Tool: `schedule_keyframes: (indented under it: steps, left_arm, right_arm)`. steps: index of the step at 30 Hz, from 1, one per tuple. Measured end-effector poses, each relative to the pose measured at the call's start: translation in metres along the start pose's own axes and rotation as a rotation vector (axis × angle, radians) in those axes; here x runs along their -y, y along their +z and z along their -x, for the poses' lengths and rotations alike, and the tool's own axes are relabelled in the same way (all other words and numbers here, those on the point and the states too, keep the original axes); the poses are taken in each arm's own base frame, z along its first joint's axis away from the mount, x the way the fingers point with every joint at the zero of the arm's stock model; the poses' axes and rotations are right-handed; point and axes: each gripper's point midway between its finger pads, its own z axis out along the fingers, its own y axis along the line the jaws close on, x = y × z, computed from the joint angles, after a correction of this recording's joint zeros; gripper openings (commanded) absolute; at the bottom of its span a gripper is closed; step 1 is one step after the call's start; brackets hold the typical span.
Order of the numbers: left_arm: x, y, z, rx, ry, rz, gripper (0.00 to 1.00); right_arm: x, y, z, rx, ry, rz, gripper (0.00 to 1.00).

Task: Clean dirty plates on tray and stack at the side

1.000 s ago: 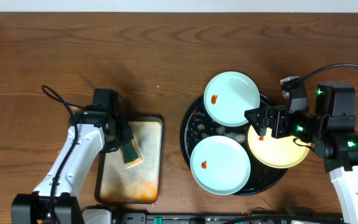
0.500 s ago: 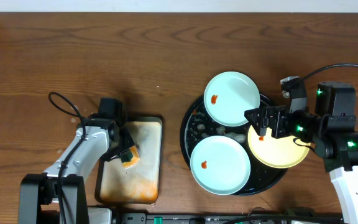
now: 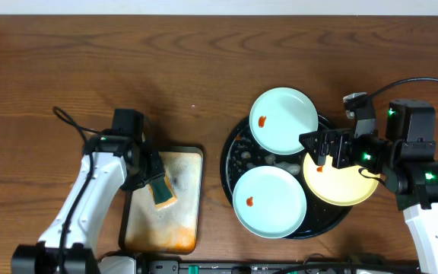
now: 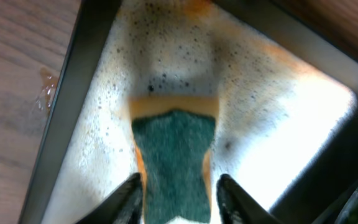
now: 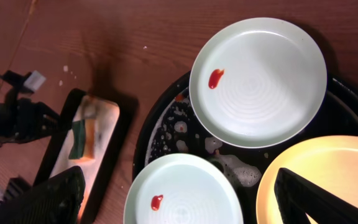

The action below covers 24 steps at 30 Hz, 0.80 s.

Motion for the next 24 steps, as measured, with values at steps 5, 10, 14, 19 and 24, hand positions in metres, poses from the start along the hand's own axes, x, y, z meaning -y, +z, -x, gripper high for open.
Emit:
schedule_keyframes:
  steps: [5, 10, 14, 19, 24]
  left_arm:
    - [-0.002, 0.000, -0.005, -0.013, 0.000, 0.004, 0.50]
    - [-0.011, 0.027, -0.014, -0.028, -0.011, 0.012, 0.52]
    - [-0.016, 0.050, -0.022, -0.054, -0.021, 0.013, 0.37]
    - [-0.012, 0.057, -0.022, -0.068, -0.022, -0.006, 0.08]
    - [-0.013, 0.053, -0.024, -0.098, -0.026, 0.011, 0.07]
  right_arm:
    - [0.000, 0.000, 0.000, 0.000, 0.000, 0.000, 0.95]
    - [0.000, 0.000, 0.000, 0.002, -0.001, 0.000, 0.96]
    - [0.000, 0.000, 0.001, 0.002, -0.001, 0.000, 0.96]
    - [0.000, 0.000, 0.001, 0.002, -0.001, 0.000, 0.96]
    - [0.000, 0.000, 0.001, 0.002, -0.001, 0.000, 0.96]
